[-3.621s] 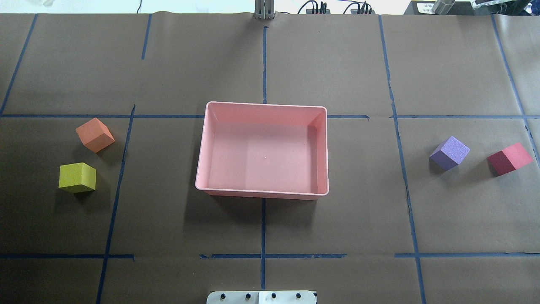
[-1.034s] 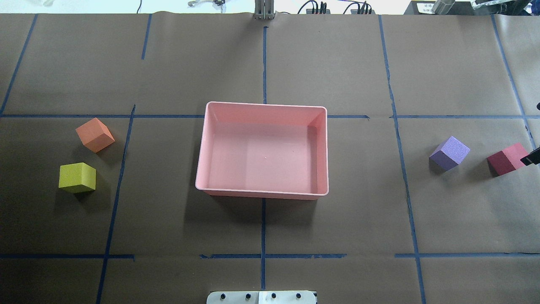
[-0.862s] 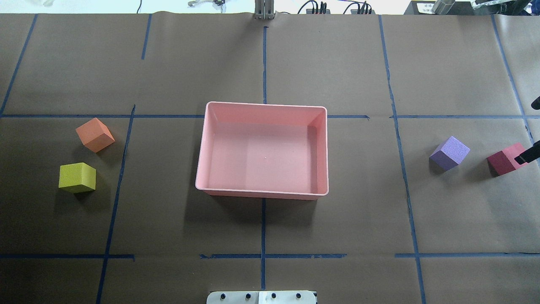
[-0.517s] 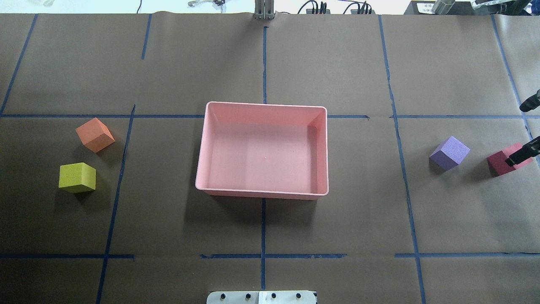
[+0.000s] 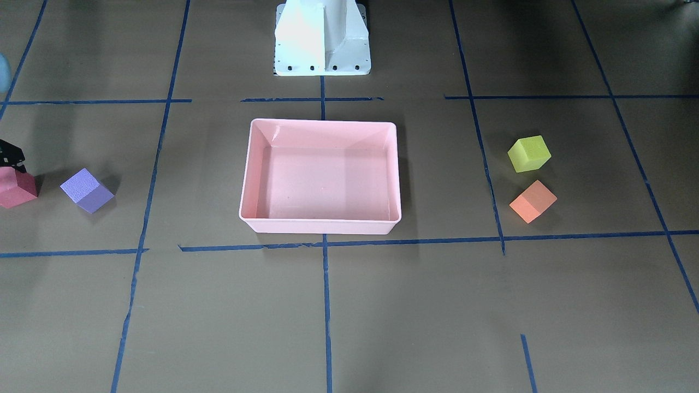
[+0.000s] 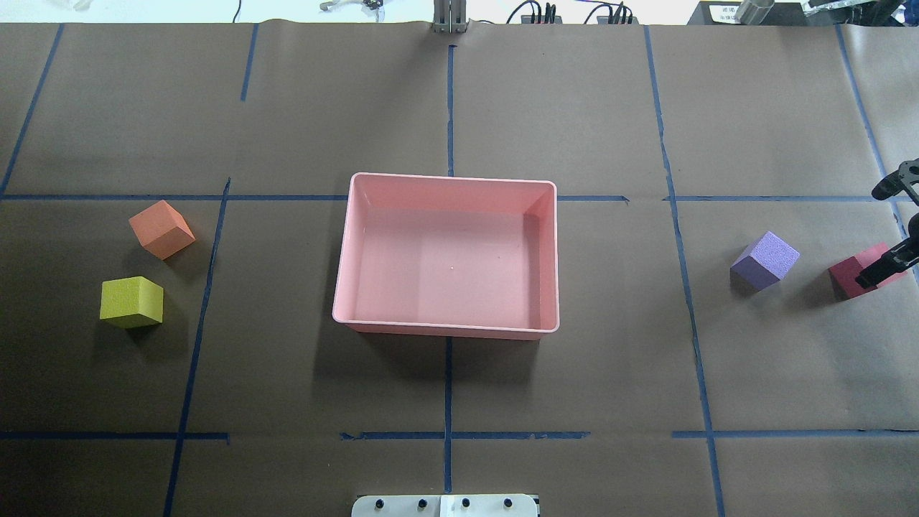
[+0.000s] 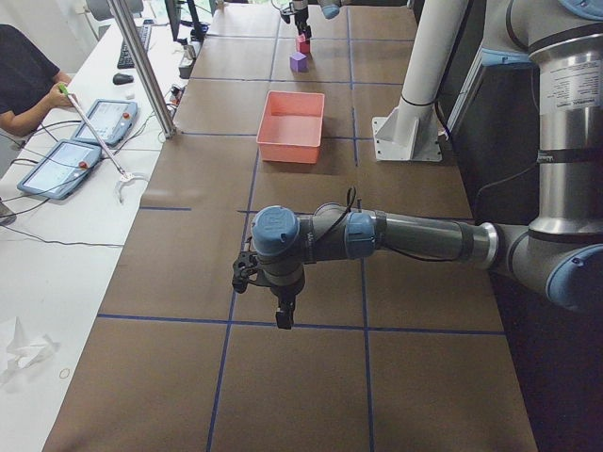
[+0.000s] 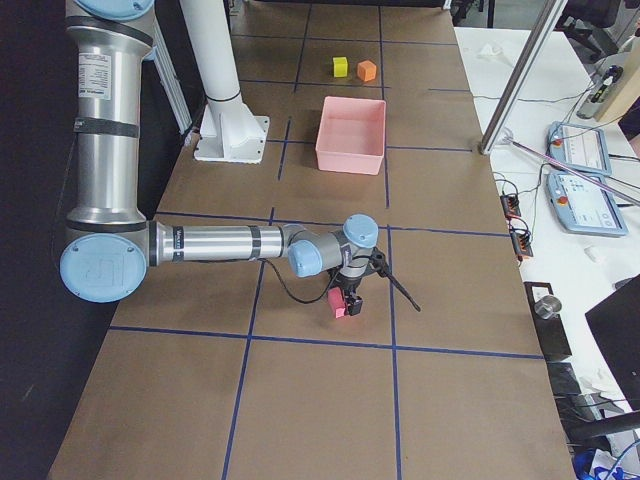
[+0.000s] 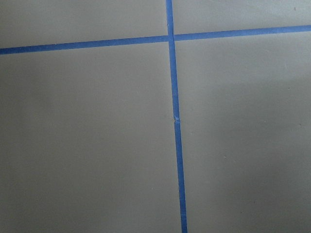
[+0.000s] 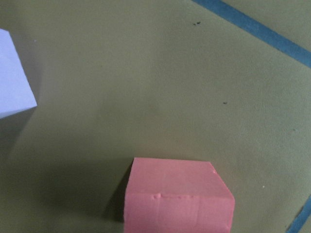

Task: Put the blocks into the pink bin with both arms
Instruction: 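Lower the right gripper onto the red cube and close it, then lift the red cube with the right gripper and carry it over the pink bin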

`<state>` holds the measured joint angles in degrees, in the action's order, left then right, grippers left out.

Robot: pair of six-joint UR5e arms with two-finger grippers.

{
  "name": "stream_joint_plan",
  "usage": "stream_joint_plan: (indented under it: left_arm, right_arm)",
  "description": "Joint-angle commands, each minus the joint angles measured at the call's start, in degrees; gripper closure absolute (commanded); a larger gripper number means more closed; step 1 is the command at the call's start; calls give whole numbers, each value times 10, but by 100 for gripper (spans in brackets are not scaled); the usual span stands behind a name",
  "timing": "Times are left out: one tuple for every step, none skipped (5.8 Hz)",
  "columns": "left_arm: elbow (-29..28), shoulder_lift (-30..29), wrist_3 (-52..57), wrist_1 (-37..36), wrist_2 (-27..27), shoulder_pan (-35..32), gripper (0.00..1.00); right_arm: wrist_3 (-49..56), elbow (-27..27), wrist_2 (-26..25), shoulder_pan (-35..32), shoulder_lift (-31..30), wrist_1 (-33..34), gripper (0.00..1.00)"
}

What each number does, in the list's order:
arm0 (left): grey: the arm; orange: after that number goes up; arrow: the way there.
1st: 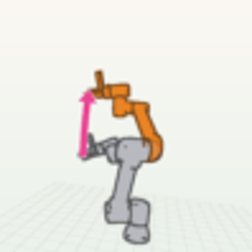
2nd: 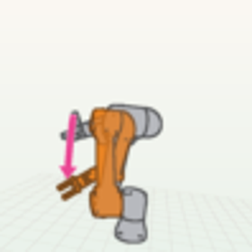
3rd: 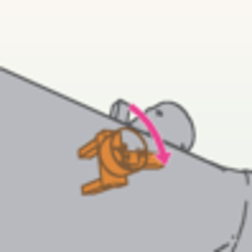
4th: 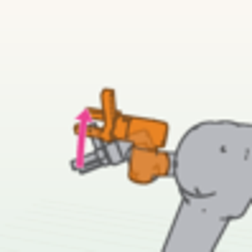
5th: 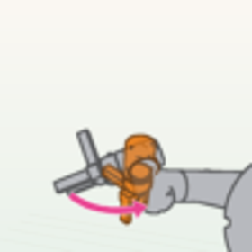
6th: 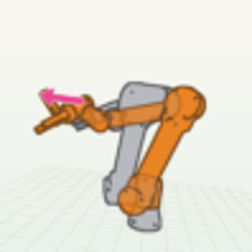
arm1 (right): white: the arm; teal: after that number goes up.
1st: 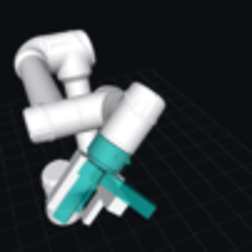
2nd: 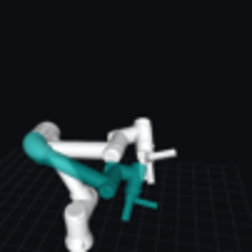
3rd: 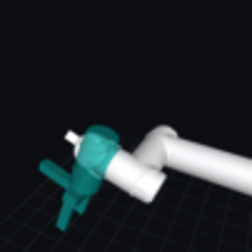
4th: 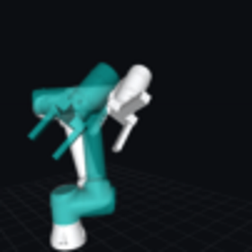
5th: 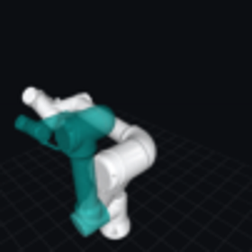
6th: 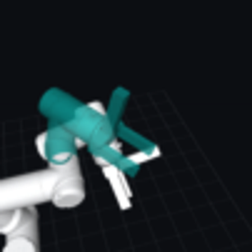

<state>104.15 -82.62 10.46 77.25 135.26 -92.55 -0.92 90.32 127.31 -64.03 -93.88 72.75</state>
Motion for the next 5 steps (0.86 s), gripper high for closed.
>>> stream_joint_plan:
  left_arm:
    - [0,0,0,0,0,0,0]
    - [0,1,0,0,0,-1,0]
    - [3,4,0,0,0,0,0]
    - [4,10,0,1,1,0,0]
    - [4,10,1,1,1,0,0]
  right_arm:
    - [-6,-48,-4,5,14,-54,63]
    - [-8,-36,6,2,19,-57,97]
    - [-15,37,-10,0,6,-53,100]
    - [-17,130,-1,-5,15,28,99]
    - [-36,264,6,-2,41,200,98]
